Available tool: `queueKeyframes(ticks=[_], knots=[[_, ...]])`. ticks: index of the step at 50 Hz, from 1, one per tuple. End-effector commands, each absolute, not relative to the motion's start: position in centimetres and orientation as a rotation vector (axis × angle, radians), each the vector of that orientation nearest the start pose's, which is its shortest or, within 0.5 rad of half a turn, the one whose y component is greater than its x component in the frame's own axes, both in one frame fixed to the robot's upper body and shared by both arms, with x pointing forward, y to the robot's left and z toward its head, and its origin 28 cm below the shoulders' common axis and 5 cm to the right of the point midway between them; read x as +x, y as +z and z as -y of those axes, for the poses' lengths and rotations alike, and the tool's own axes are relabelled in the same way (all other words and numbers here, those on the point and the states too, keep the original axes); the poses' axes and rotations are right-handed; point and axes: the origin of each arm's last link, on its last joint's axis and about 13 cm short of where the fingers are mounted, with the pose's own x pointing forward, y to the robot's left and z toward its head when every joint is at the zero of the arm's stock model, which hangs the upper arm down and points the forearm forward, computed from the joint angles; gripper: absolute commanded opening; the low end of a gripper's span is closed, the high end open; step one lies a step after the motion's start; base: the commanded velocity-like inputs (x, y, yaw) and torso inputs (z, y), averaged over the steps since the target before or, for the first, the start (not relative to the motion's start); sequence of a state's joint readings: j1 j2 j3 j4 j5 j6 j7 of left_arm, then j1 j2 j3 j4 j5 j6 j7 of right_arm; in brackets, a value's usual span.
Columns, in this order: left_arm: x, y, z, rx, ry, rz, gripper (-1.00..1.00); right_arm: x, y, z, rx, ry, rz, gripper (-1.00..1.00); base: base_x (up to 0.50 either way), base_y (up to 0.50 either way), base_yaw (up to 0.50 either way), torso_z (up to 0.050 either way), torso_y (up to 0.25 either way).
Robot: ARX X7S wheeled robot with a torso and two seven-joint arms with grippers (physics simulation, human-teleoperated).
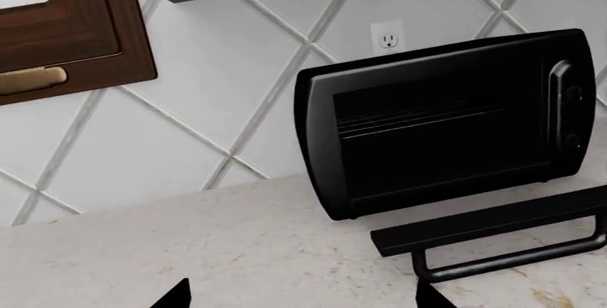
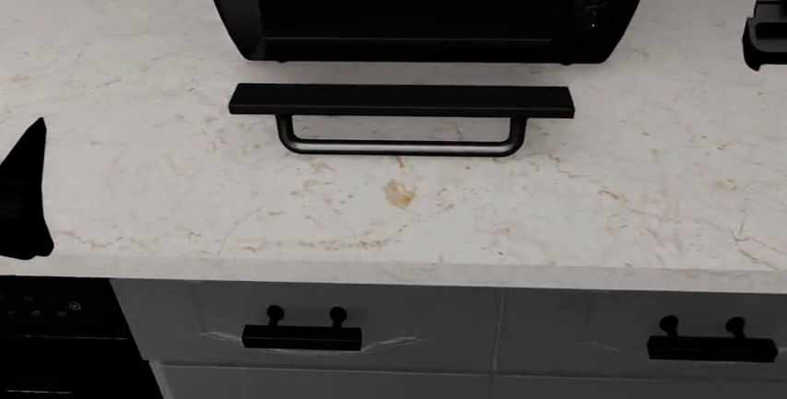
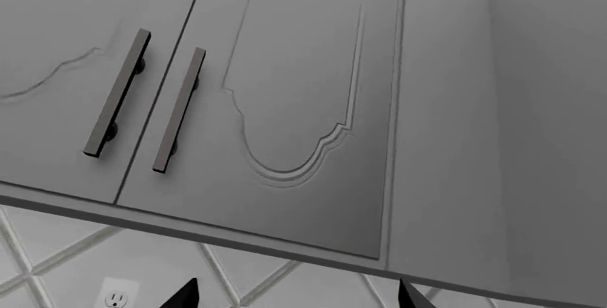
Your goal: Close the toaster oven door.
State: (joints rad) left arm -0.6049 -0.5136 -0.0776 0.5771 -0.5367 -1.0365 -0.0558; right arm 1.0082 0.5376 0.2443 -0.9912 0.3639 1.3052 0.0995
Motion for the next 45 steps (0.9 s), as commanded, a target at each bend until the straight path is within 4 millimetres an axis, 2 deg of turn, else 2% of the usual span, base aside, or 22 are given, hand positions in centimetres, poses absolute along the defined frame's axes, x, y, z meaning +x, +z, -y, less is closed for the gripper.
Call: queueKeyframes(ticks=[1, 40, 45], knots=[[25.2, 22.3, -28.5, 0.165, -0.110, 0.109, 1.00, 18.6, 33.6, 18.6, -0.283, -0.255, 0.700, 1.00, 0.43, 0.00, 0.00, 0.000, 0.000], [25.1, 22.7, -28.4, 0.160, -0.118, 0.123, 1.00, 17.7, 34.1, 18.8, -0.281, -0.263, 0.719, 1.00, 0.50, 0.00, 0.00, 0.000, 0.000], [25.1, 22.4, -28.8, 0.162, -0.113, 0.127, 1.00, 17.5, 34.2, 18.6, -0.286, -0.254, 0.725, 1.00, 0.00, 0.00, 0.00, 0.000, 0.002]])
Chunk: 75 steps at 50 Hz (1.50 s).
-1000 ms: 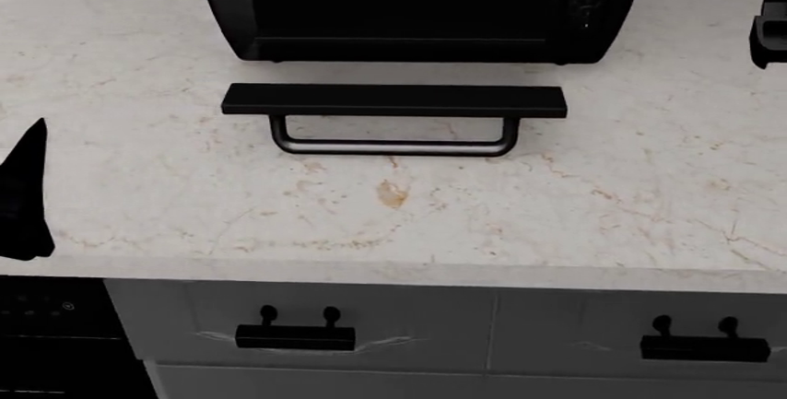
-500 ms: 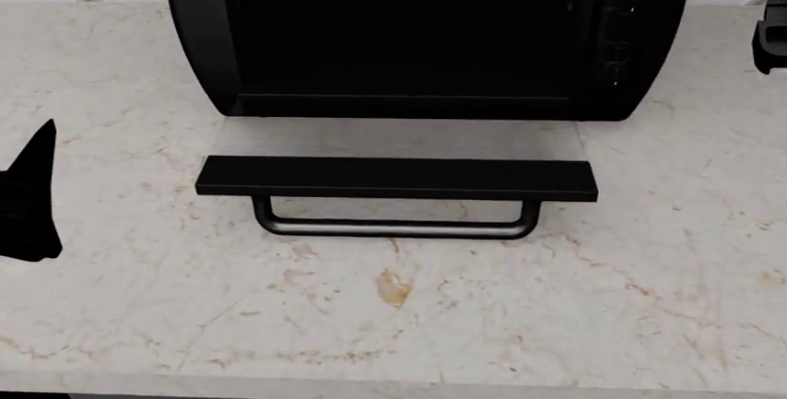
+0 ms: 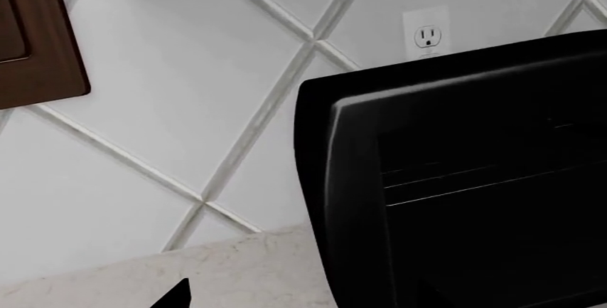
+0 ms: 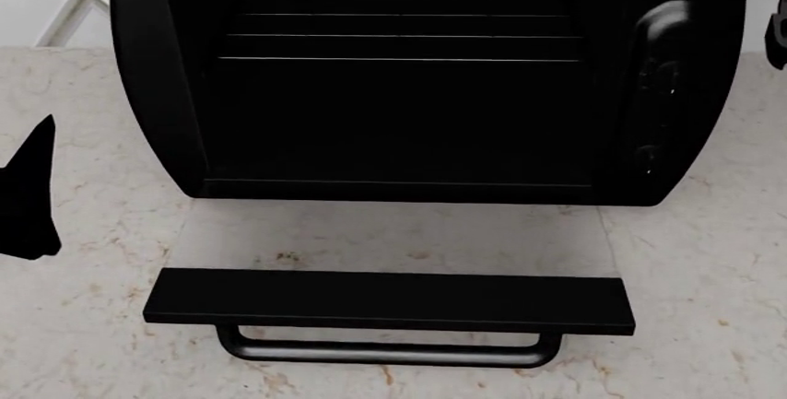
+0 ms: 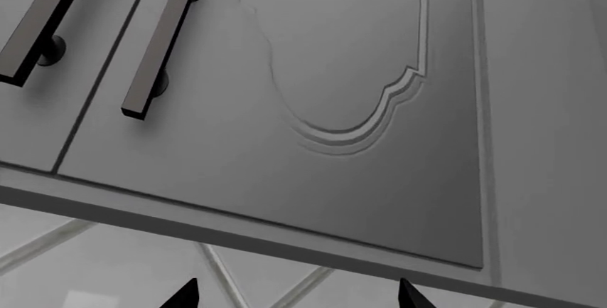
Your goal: Close the toaster oven door.
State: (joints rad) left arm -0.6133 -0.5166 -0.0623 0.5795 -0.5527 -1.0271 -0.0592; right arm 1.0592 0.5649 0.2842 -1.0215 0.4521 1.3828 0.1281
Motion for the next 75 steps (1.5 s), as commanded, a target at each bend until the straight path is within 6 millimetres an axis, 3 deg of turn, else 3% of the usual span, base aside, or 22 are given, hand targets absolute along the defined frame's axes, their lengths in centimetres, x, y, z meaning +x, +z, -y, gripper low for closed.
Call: queueKeyframes(ticks=[1, 3, 9, 14, 32, 44, 51, 66, 75], knots=[[25.1, 22.4, -28.8, 0.162, -0.114, 0.128, 1.00, 17.5, 34.2, 18.6, -0.287, -0.254, 0.726, 1.00, 0.00, 0.00, 0.00, 0.000, 0.000], [25.2, 22.3, -29.1, 0.203, -0.128, 0.146, 1.00, 17.4, 34.2, 18.6, -0.287, -0.253, 0.726, 1.00, 0.00, 0.00, 0.00, 0.000, 0.000], [26.4, 22.3, -31.9, 0.616, -0.189, 0.302, 1.00, 17.4, 34.0, 18.8, -0.282, -0.256, 0.726, 1.00, 0.00, 0.00, 0.00, 0.000, 0.000], [26.4, 22.1, -32.6, 0.881, -0.246, 0.277, 1.00, 17.3, 34.0, 18.9, -0.280, -0.260, 0.728, 1.00, 0.00, 0.00, 0.00, 0.000, 0.000], [26.8, 22.4, -35.4, 1.546, -0.437, 0.220, 1.00, 17.0, 33.7, 19.2, -0.276, -0.275, 0.725, 1.00, 0.00, 0.00, 0.00, 0.000, 0.000], [26.2, 22.1, -35.4, 1.726, -0.643, 0.222, 1.00, 16.8, 33.6, 19.4, -0.272, -0.280, 0.725, 1.00, 0.00, 0.00, 0.00, 0.000, 0.000], [26.4, 21.2, -34.9, 1.723, -0.698, 0.215, 1.00, 16.8, 33.5, 19.4, -0.267, -0.281, 0.724, 1.00, 0.00, 0.00, 0.00, 0.000, 0.000], [30.5, 19.3, -33.9, 1.698, -0.699, 0.243, 1.00, 16.4, 33.1, 19.6, -0.260, -0.294, 0.721, 1.00, 0.00, 0.00, 0.00, 0.000, 0.000], [32.6, 19.5, -32.7, 1.707, -0.709, 0.273, 1.00, 16.5, 33.0, 19.7, -0.258, -0.296, 0.718, 1.00, 0.00, 0.00, 0.00, 0.000, 0.000]])
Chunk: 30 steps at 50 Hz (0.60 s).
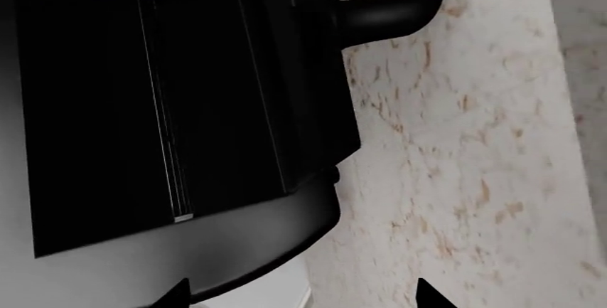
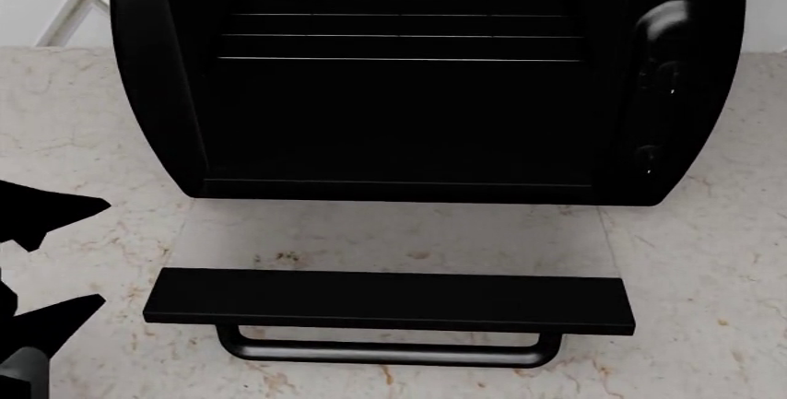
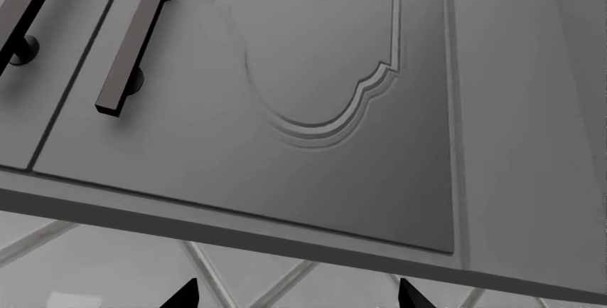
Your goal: Close the toaster oven door.
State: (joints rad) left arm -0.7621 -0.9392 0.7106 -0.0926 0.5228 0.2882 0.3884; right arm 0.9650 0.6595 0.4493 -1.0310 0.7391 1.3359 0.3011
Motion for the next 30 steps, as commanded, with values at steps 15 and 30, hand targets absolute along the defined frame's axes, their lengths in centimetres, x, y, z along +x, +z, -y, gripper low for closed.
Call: queueKeyframes(ticks=[15, 30], knots=[[34.0, 19.3, -31.0, 1.727, -0.778, 0.308, 1.00, 16.2, 33.1, 19.8, -0.262, -0.307, 0.719, 1.00, 0.00, 0.00, 0.00, 0.000, 0.000], [33.8, 19.2, -29.1, 1.692, -0.832, 0.408, 1.00, 15.9, 33.2, 19.8, -0.256, -0.310, 0.722, 1.00, 0.00, 0.00, 0.00, 0.000, 0.000]])
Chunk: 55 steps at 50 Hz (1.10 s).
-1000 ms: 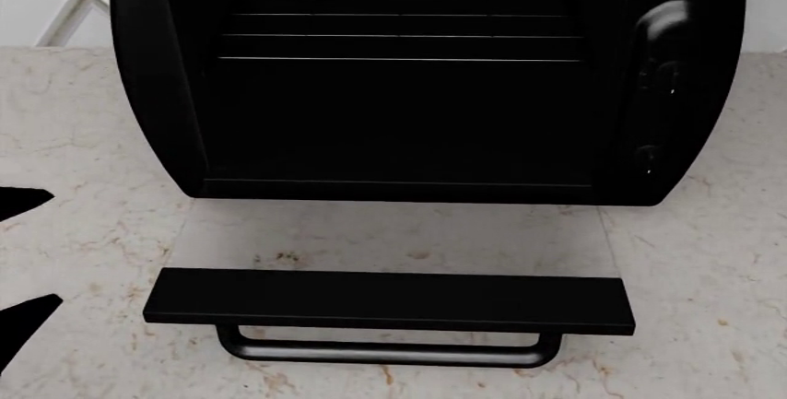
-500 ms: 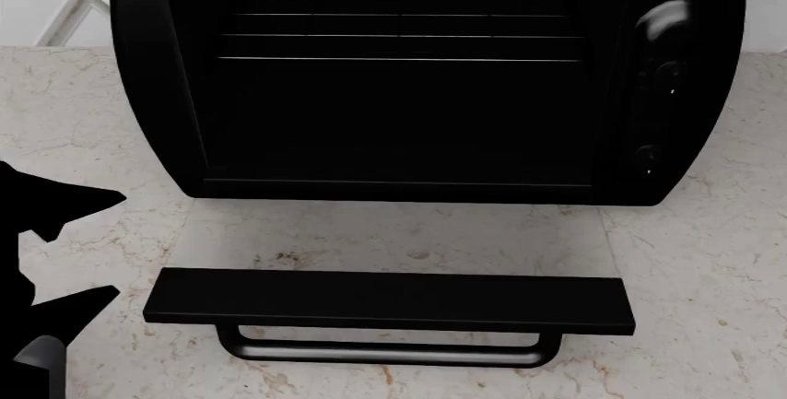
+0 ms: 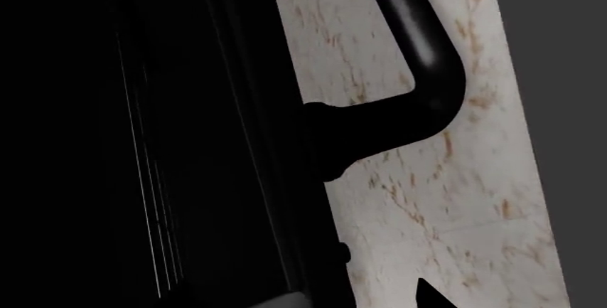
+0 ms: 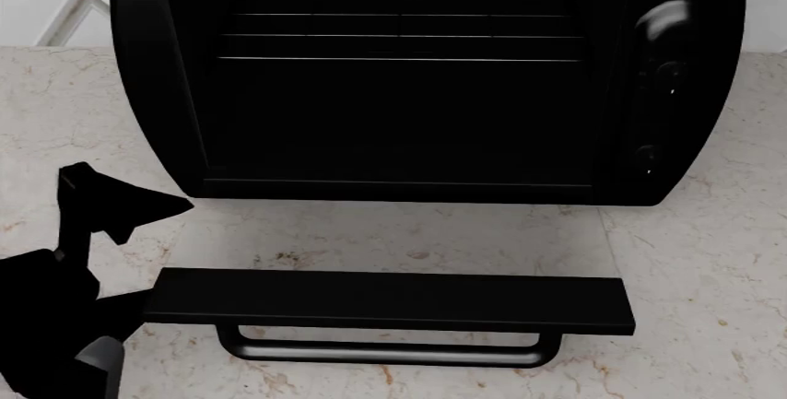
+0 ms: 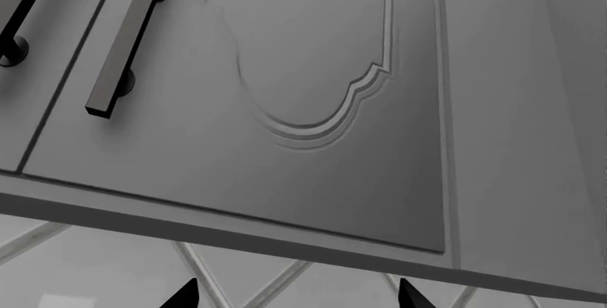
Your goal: Close the toaster oven door.
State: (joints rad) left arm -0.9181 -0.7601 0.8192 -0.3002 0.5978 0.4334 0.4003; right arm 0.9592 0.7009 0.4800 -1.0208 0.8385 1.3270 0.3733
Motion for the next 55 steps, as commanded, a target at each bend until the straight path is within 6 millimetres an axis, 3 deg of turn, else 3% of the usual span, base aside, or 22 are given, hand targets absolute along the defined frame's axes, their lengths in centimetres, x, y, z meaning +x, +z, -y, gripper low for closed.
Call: queueKeyframes(ticks=[1, 8, 12, 19, 27, 38, 55], knots=[[33.7, 19.2, -29.2, 1.673, -0.818, 0.419, 1.00, 15.9, 33.4, 19.8, -0.255, -0.309, 0.727, 1.00, 0.00, 0.00, 0.00, 0.000, 0.000], [33.5, 18.3, -28.3, 1.556, -0.793, 0.499, 1.00, 15.8, 33.7, 19.8, -0.258, -0.308, 0.730, 1.00, 0.00, 0.00, 0.00, 0.000, 0.000], [33.3, 17.8, -28.5, 1.472, -0.654, 0.498, 1.00, 15.7, 33.4, 19.9, -0.253, -0.313, 0.726, 1.00, 0.00, 0.00, 0.00, 0.000, 0.000], [33.0, 16.3, -27.7, 1.342, -0.586, 0.604, 1.00, 15.5, 33.2, 20.0, -0.248, -0.321, 0.726, 1.00, 0.00, 0.00, 0.00, 0.000, 0.000], [32.3, 16.5, -26.8, 1.249, -0.479, 0.742, 1.00, 15.4, 33.1, 20.0, -0.247, -0.323, 0.726, 1.00, 0.00, 0.00, 0.00, 0.000, 0.001], [32.0, 16.0, -26.7, 1.183, -0.354, 0.725, 1.00, 15.4, 33.4, 19.9, -0.249, -0.319, 0.732, 1.00, 0.00, 0.00, 0.00, 0.000, 0.001], [30.3, 15.6, -25.7, 0.863, -0.139, 0.599, 1.00, 15.0, 33.9, 19.9, -0.248, -0.322, 0.748, 1.00, 0.00, 0.00, 0.00, 0.000, 0.003]])
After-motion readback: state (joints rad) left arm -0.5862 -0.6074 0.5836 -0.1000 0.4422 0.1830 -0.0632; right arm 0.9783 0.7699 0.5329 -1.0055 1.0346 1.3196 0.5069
